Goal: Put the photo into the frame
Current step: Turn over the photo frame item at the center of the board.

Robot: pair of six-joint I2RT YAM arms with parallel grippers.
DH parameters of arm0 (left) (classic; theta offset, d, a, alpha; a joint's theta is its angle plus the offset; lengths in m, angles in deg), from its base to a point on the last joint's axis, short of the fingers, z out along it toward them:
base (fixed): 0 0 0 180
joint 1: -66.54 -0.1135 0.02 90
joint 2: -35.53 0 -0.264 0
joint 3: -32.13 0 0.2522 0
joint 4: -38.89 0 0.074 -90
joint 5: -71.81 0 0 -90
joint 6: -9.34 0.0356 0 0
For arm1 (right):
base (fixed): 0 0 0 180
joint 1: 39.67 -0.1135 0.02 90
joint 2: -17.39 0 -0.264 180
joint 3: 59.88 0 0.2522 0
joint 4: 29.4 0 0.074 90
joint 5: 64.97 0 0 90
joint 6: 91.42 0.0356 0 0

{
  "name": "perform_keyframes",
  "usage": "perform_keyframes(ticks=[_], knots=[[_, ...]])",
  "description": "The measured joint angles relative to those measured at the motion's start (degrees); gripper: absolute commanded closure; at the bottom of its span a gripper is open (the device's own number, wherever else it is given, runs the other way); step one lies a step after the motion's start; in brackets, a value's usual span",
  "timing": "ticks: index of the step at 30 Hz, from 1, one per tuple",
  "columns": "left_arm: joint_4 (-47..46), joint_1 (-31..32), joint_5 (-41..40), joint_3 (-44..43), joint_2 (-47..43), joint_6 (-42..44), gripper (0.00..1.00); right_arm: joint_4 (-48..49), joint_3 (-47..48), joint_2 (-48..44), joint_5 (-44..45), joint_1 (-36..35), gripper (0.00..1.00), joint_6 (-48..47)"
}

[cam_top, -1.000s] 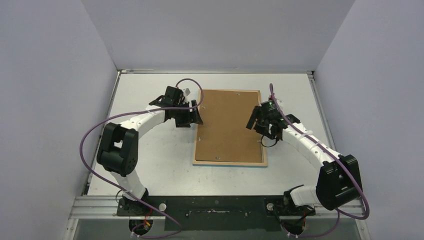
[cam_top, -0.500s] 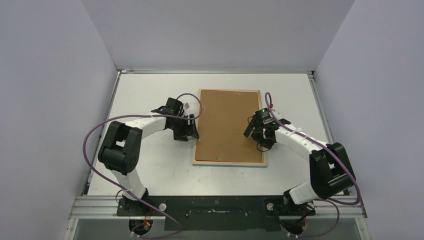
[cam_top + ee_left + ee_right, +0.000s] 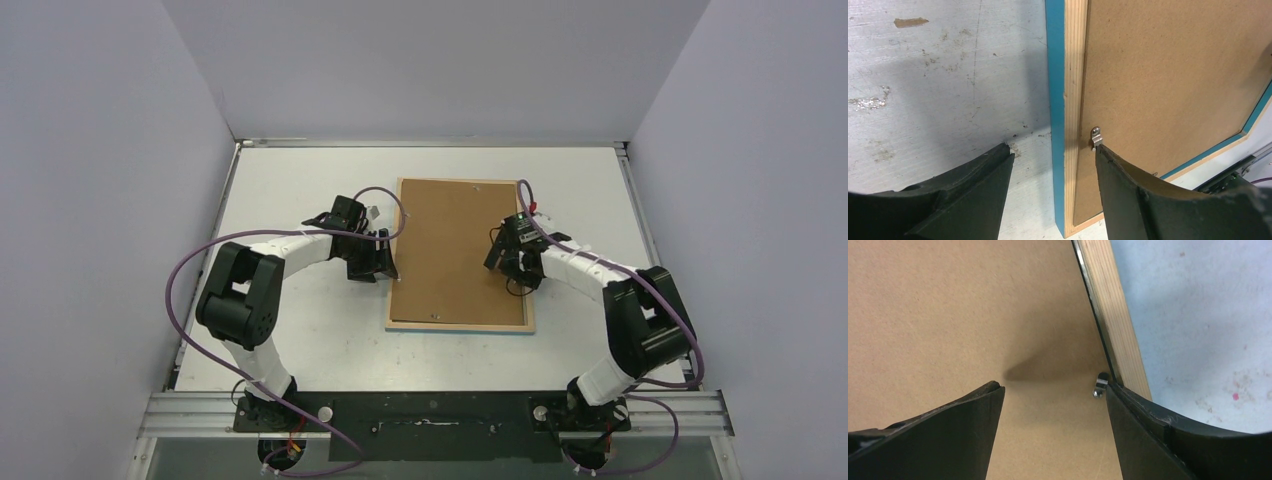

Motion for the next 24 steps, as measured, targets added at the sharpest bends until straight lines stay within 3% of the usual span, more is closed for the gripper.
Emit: perform_keyframes(ticks=[12, 18, 24], knots=[[0.09, -0.33, 0.66, -0.17, 0.42, 1.27, 0.41, 8.68, 2.95, 4.24, -3.76, 0.72, 0.26, -9.88], [0.33, -0.61, 1.73, -0.66, 0.52, 1.46, 0.38, 5.29, 7.04, 4.26, -3.76, 1.55, 0.24, -11.47], [0.94, -0.61, 1.90, -2.43, 1.77, 2.12, 0.37, 2.05, 17.25, 8.50, -0.50, 4.07, 0.24, -11.08]])
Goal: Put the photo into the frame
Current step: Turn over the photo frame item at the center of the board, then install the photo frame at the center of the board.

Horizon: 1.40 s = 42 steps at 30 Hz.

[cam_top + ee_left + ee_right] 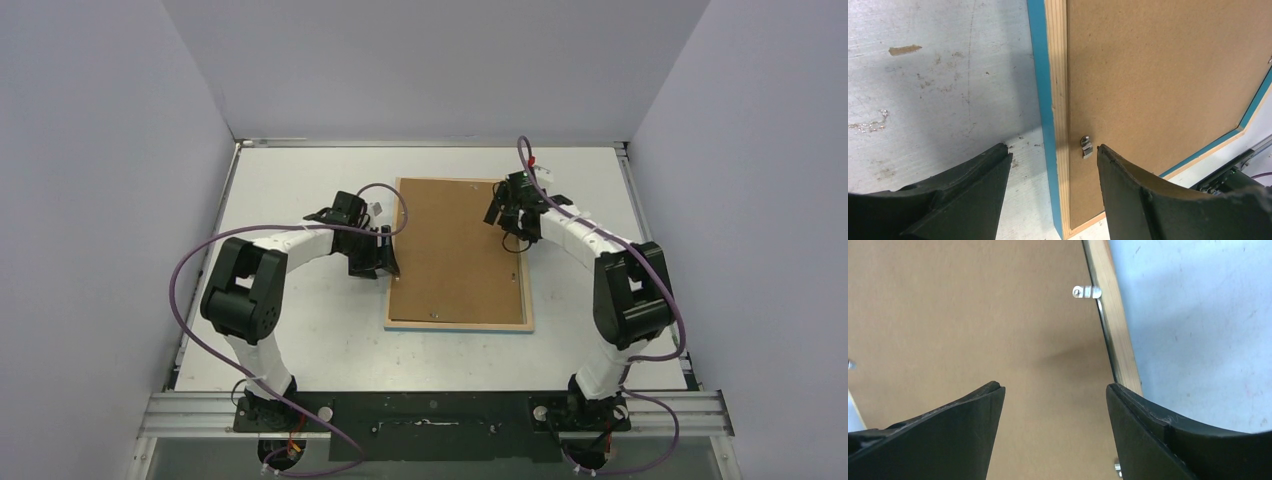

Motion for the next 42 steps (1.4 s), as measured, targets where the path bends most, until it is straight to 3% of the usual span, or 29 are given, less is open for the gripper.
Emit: perform_keyframes(ticks=[8, 30, 42], knots=[[0.52, 0.00, 0.00, -1.16, 0.90, 0.24, 0.37, -0.87, 5.22, 10.19, 1.77, 0.63, 0.24, 1.62], [1.29, -0.11, 0.07, -1.86, 1.55, 0.46, 0.37, 6.62, 15.15, 20.26, 4.28, 1.55, 0.27, -2.54], [2.36, -0.48, 0.79, -2.89, 2.03, 0.94, 0.36, 13.94, 16.72, 22.58, -3.63, 3.43, 0.28, -6.43]])
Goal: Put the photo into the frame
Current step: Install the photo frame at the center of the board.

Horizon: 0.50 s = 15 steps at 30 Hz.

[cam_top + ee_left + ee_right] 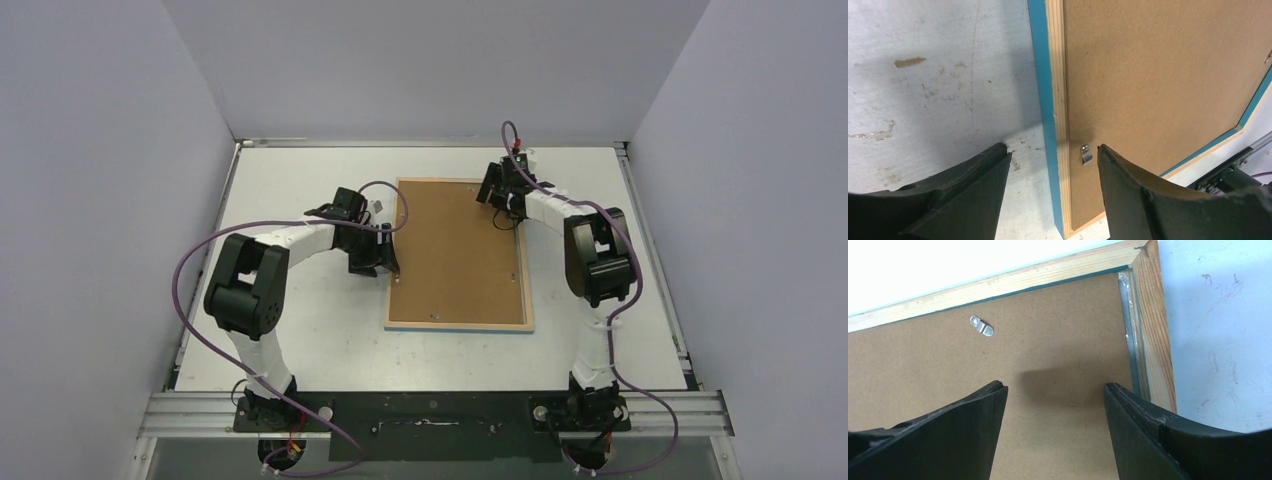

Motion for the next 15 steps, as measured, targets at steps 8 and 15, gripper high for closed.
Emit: perform_keyframes(ticks=[8, 15], knots=[[1.73, -0.81, 0.02, -4.63, 0.50, -0.46, 0.34, -5.49, -2.78, -6.27, -4.15, 1.49, 0.22, 0.00], [-1.55, -0.81, 2.25, -5.51, 0.22, -4.92, 0.46, -11.23, -12.33, -19.15, -2.27, 5.25, 0.20, 0.04]])
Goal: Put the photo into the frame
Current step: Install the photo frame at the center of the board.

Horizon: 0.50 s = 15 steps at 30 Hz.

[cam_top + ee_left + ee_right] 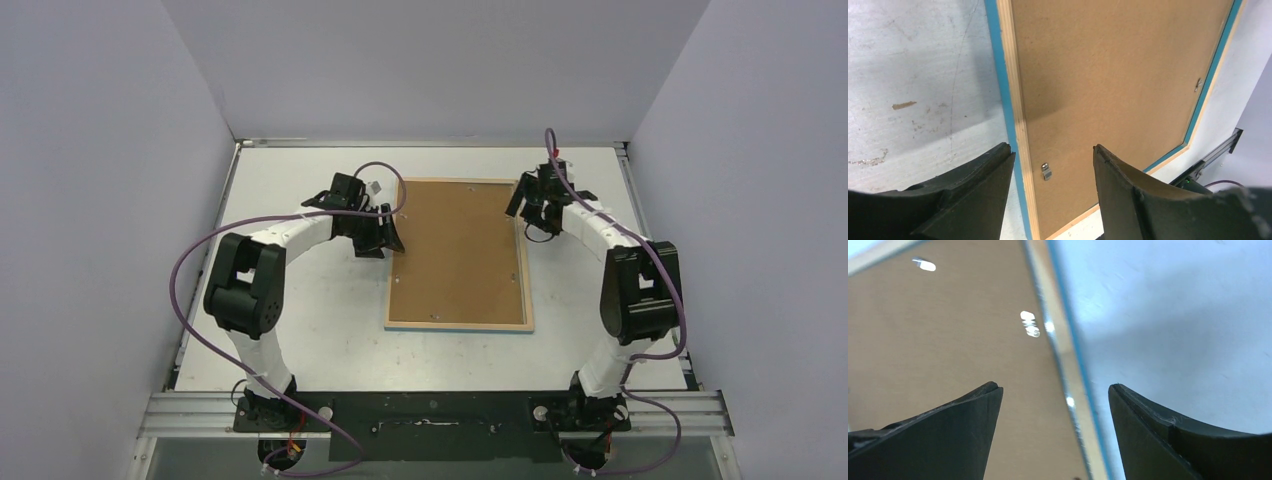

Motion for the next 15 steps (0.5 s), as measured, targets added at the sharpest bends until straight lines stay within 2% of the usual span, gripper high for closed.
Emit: perform_keyframes(ticks=[8, 15], knots=[[-3.91, 0.07, -0.22, -2.60, 3.06, -4.22, 0.55, -1.62, -11.10, -1.07, -4.20, 5.29, 0.27, 0.02], [-5.01, 0.42, -0.96, -3.34, 5.84, -5.90, 0.56, 0.66, -11.85, -0.44, -9.07, 6.29, 0.33, -0.02]])
